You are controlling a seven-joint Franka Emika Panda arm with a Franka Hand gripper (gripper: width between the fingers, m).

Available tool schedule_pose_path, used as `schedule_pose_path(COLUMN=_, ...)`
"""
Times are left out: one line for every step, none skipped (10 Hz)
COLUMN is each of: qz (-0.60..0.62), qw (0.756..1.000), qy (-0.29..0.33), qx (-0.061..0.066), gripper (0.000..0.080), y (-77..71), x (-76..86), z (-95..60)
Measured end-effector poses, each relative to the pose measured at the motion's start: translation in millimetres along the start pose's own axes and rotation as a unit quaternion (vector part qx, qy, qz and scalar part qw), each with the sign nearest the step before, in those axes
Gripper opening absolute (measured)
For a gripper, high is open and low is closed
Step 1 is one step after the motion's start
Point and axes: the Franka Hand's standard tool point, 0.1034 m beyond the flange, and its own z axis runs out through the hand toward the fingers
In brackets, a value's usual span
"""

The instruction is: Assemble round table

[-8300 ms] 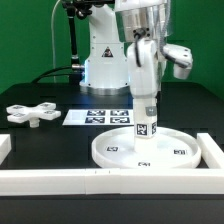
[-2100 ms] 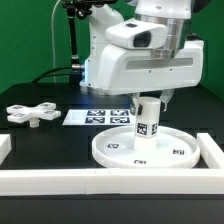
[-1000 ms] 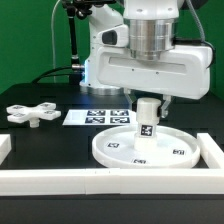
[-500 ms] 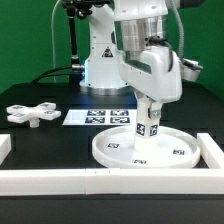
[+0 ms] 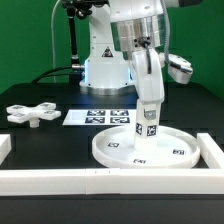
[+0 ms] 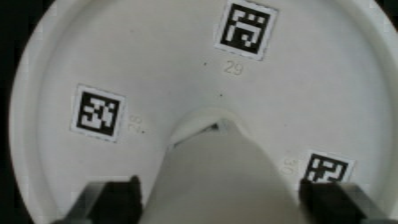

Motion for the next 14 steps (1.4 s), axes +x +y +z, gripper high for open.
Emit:
schedule_pose_path(qz=-0.051, qw=0.999, qy=0.006, qx=-0.006, gripper=0.0599, y=-0.6, x=2.9, z=-1.9)
schedule_pose_path(qz=-0.089, qw=0.996, qy=0.015, qx=-0.011, gripper=0.0634, y=-0.4, x=0.7, z=-3.1)
schedule_pose_path(qz=-0.113, qw=0.993, qy=0.023, qx=-0.014, gripper=0.0646, y=0.8, x=-8.0, z=-1.9)
schedule_pose_path(qz=-0.151, qw=0.988, qy=0.021, qx=-0.015, gripper=0.0646, y=1.1, x=-10.1, z=-1.2)
schedule_pose_path(qz=-0.194, qw=0.981, qy=0.02, qx=-0.016, gripper=0.0646, y=1.1, x=-9.3, z=-1.2)
schedule_pose_path(qz=-0.235, qw=0.972, qy=0.019, qx=-0.017, gripper=0.0649, y=1.1, x=-9.3, z=-1.1)
schedule_pose_path(qz=-0.264, qw=0.964, qy=0.019, qx=-0.018, gripper=0.0649, y=1.2, x=-9.4, z=-1.1)
schedule_pose_path(qz=-0.299, qw=0.954, qy=0.018, qx=-0.018, gripper=0.0649, y=1.2, x=-9.3, z=-1.1)
schedule_pose_path(qz=-0.364, qw=0.931, qy=0.023, qx=-0.021, gripper=0.0649, y=0.5, x=-7.6, z=-1.4)
schedule_pose_path(qz=-0.441, qw=0.897, qy=0.028, qx=-0.022, gripper=0.0649, y=-1.4, x=-4.9, z=-2.3)
schedule_pose_path(qz=-0.491, qw=0.871, qy=0.027, qx=-0.023, gripper=0.0649, y=-1.7, x=-3.4, z=-2.6)
schedule_pose_path(qz=-0.531, qw=0.846, qy=0.027, qx=-0.024, gripper=0.0649, y=-1.8, x=-3.5, z=-2.7)
schedule_pose_path(qz=-0.578, qw=0.815, qy=0.029, qx=-0.028, gripper=0.0649, y=-2.5, x=-4.5, z=-3.4)
schedule_pose_path(qz=-0.613, qw=0.789, qy=0.036, qx=-0.034, gripper=0.0649, y=-3.2, x=-8.0, z=-4.6)
